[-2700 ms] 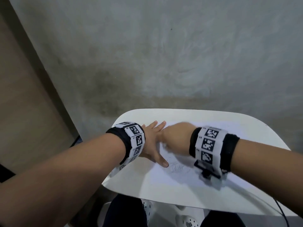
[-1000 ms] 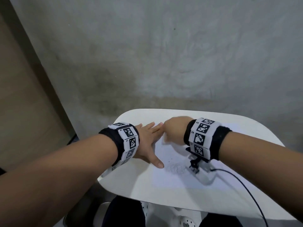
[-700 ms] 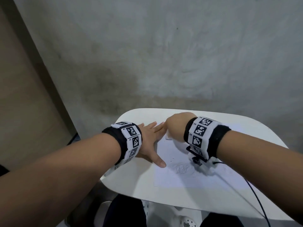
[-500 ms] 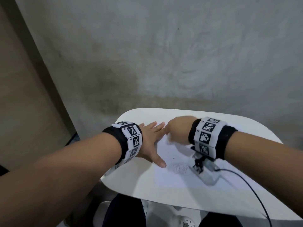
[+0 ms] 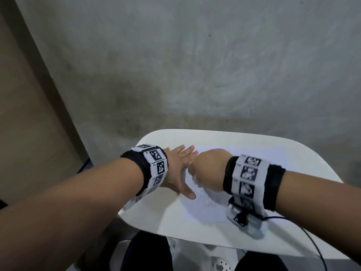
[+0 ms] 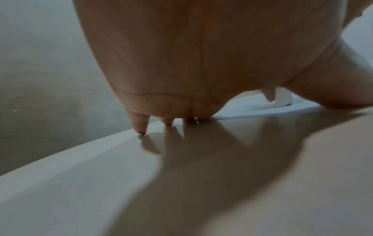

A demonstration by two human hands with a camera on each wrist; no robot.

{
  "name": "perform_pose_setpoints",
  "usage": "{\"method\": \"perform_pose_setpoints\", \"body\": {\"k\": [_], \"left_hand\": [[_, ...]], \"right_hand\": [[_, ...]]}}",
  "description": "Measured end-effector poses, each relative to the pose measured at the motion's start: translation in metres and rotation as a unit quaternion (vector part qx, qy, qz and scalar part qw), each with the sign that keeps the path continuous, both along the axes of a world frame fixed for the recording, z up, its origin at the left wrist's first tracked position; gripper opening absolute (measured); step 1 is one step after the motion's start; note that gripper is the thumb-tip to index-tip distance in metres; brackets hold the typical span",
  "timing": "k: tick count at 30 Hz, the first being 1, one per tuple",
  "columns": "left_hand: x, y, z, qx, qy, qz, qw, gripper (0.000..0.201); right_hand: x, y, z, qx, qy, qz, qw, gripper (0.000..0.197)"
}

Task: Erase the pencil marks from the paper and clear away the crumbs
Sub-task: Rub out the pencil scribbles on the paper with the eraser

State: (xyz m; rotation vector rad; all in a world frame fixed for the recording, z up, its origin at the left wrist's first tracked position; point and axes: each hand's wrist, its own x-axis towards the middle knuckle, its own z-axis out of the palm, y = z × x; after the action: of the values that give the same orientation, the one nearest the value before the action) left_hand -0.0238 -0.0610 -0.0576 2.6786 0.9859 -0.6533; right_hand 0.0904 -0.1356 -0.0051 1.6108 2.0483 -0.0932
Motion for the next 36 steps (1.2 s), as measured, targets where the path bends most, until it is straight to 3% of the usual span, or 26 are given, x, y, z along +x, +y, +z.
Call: {"method": "perform_pose_setpoints", "body": {"k": [3,5,8,12,15,17,19,21,25,27,29,31,33,36], "left_hand": [[-0.001,0.002,0.001,0.001,0.014,-0.009,1.0,0.132],[0.0,0.001,0.0,0.0,0.015,-0.005,1.0,0.132],[0.001,-0.002,0.001,0.001,0.013,0.002,1.0,0.131],[0.0,-0.002,0.007,-0.009,0.026,0.0,1.0,0.129],[0.0,-0.003,0.006,-0.007,0.03,0.0,1.0,0.129],[0.001,-0.004,0.007,-0.007,0.031,-0.003,0.999,0.128],[0.001,-0.003,0.008,-0.01,0.035,-0.004,0.999,0.129],[0.002,-0.003,0.009,-0.014,0.038,0.002,0.999,0.129],[0.002,-0.004,0.009,-0.008,0.038,-0.002,0.999,0.129],[0.002,-0.004,0.009,-0.011,0.039,0.0,0.999,0.129],[0.002,-0.004,0.009,-0.012,0.041,0.004,0.999,0.129],[0.003,-0.004,0.008,-0.011,0.04,0.003,0.999,0.129],[0.002,-0.004,0.007,-0.007,0.037,-0.001,0.999,0.129],[0.002,-0.004,0.008,-0.006,0.038,0.001,0.999,0.129]], "right_hand": [[0.018,0.015,0.009,0.043,-0.031,-0.04,0.998,0.027],[0.015,0.011,0.01,0.027,-0.055,-0.02,0.998,0.026],[-0.001,-0.01,-0.002,-0.026,-0.022,0.037,0.999,0.013],[0.033,0.014,0.001,0.063,-0.039,-0.043,0.996,0.016],[0.019,-0.004,-0.008,0.053,-0.036,0.016,0.998,0.004],[0.019,-0.015,-0.009,0.02,0.014,0.027,0.999,0.007],[0.041,-0.001,0.0,0.042,0.034,-0.038,0.998,0.013],[0.054,0.008,0.006,0.074,-0.004,-0.053,0.996,0.012],[0.033,-0.014,-0.016,0.033,0.021,0.026,0.999,0.01],[0.046,-0.008,-0.005,0.03,0.056,-0.033,0.997,0.011],[0.061,0.002,0.009,0.057,0.024,-0.073,0.995,0.011],[0.056,-0.003,0.005,0.086,-0.022,-0.043,0.995,0.011],[0.04,-0.015,-0.009,0.054,-0.01,0.013,0.998,0.019],[0.058,-0.01,0.003,0.041,0.036,-0.065,0.996,0.025]]}}
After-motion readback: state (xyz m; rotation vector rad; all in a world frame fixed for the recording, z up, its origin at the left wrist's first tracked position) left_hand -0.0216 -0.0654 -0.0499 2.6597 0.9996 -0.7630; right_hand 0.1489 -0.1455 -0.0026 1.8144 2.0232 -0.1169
